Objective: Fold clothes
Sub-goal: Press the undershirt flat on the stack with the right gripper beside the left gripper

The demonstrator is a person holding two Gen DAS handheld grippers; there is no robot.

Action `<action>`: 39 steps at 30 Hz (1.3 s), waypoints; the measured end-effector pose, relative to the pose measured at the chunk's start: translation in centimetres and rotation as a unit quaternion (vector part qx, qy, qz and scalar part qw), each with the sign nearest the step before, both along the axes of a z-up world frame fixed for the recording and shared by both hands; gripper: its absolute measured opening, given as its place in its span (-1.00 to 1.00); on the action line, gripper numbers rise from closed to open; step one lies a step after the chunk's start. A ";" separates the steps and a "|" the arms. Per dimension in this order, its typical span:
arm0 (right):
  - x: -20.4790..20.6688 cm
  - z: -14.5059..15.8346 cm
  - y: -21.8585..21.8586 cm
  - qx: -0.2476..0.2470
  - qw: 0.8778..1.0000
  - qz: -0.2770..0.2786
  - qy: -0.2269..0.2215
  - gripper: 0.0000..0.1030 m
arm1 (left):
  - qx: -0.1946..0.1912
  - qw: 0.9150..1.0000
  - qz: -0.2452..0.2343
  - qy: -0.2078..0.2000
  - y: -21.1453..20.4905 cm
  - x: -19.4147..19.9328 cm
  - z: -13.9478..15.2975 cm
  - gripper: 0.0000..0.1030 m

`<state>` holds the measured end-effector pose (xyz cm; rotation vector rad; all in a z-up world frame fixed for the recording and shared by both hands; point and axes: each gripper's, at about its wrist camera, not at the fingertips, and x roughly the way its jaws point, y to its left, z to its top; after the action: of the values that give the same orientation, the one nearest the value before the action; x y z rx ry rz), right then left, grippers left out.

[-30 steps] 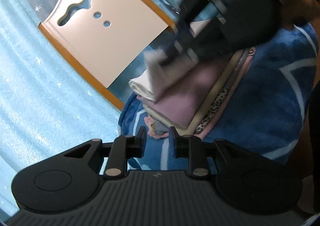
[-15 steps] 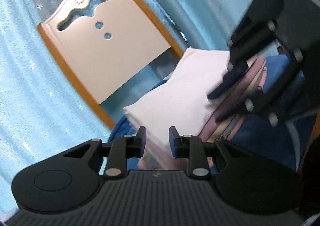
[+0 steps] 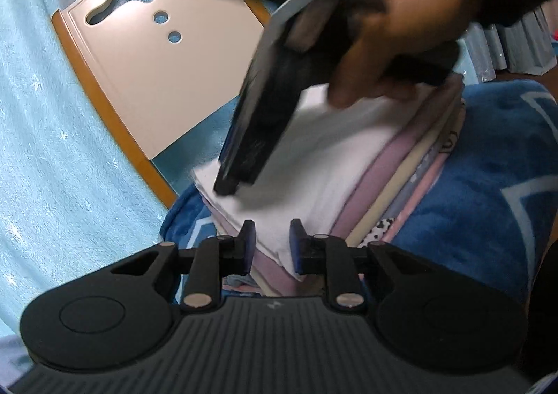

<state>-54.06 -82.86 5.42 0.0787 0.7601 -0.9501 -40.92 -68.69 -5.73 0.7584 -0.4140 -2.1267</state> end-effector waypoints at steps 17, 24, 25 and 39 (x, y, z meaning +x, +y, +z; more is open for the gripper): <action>-8.4 0.6 5.6 0.017 0.989 -0.129 -0.075 -0.33 | 0.036 0.999 0.001 -0.009 -0.9 0.2 1.0 -0.79; -13.4 0.1 8.9 -0.004 0.975 -0.179 -0.131 -0.29 | 0.031 0.999 -0.005 -0.011 -1.8 -0.9 4.2 -0.66; -14.3 0.4 8.9 -0.016 0.971 -0.192 -0.144 -0.29 | 0.029 0.999 -0.008 -0.013 -2.0 -1.4 4.5 -0.66; -21.3 0.0 2.0 0.044 0.922 -0.229 -0.308 -0.89 | 0.057 0.996 -0.060 -0.046 -3.0 -8.5 2.5 -0.68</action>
<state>-75.39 -80.82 5.44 0.6285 0.1908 -1.2439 -49.40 -71.68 -3.24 0.9210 -0.3988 -2.2479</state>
